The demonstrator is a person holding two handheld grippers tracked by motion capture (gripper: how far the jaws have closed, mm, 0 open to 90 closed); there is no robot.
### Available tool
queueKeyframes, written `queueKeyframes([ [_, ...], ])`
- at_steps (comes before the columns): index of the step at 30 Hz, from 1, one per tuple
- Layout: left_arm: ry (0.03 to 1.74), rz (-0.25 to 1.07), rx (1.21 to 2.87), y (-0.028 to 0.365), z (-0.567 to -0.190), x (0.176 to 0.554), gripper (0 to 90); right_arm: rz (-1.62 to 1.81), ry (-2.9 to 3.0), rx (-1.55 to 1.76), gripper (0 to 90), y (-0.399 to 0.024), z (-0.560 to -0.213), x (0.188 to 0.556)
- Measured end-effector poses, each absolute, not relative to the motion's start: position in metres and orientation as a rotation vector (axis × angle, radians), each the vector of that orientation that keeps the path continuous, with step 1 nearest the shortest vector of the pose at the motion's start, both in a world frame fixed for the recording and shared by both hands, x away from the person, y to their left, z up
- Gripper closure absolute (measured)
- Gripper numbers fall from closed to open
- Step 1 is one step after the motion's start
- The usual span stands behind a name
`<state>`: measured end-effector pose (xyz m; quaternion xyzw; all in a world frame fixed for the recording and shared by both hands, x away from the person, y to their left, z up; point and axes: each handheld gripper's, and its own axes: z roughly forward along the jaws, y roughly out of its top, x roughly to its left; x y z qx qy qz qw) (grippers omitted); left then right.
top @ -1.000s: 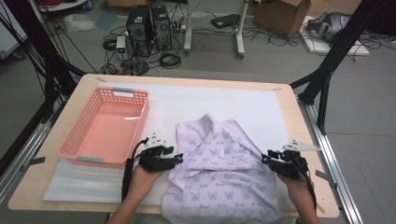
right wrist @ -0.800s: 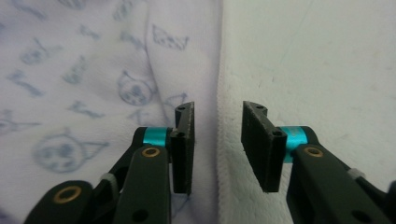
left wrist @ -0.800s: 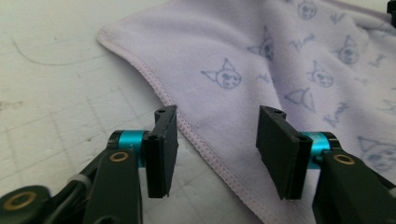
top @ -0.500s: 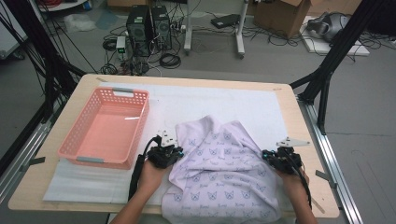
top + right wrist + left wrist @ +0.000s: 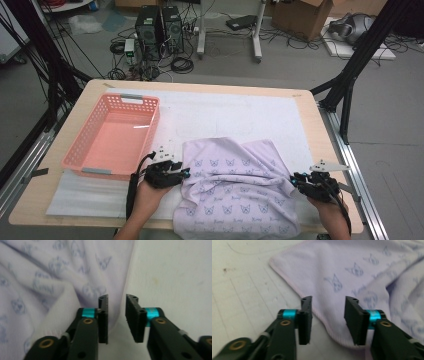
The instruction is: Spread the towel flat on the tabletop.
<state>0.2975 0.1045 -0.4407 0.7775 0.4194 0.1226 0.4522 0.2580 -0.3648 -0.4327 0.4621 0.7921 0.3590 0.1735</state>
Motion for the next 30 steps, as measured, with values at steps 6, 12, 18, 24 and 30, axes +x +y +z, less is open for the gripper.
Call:
queueKeyframes([
  [6, 1.092, 0.376, 1.923, 0.097, -0.442, 0.331, 47.0, 1.061, 2.207, 1.255, 57.2, -0.352, -0.425, 0.289],
  [12, 1.043, 0.459, 2.014, 0.075, -0.45, 0.344, 53.1, 1.054, 2.235, 1.245, 53.3, -0.337, -0.43, 0.326],
  [18, 1.084, 0.519, 2.052, 0.074, -0.444, 0.353, 87.1, 1.03, 2.249, 1.244, 55.4, -0.328, -0.433, 0.344],
  [24, 1.167, 0.556, 1.978, 0.09, -0.443, 0.357, 87.2, 1.02, 2.232, 1.264, 55.3, -0.33, -0.436, 0.351],
  [30, 1.198, 0.5, 1.977, 0.093, -0.447, 0.357, 60.8, 1.051, 2.237, 1.29, 51.4, -0.324, -0.443, 0.37],
])
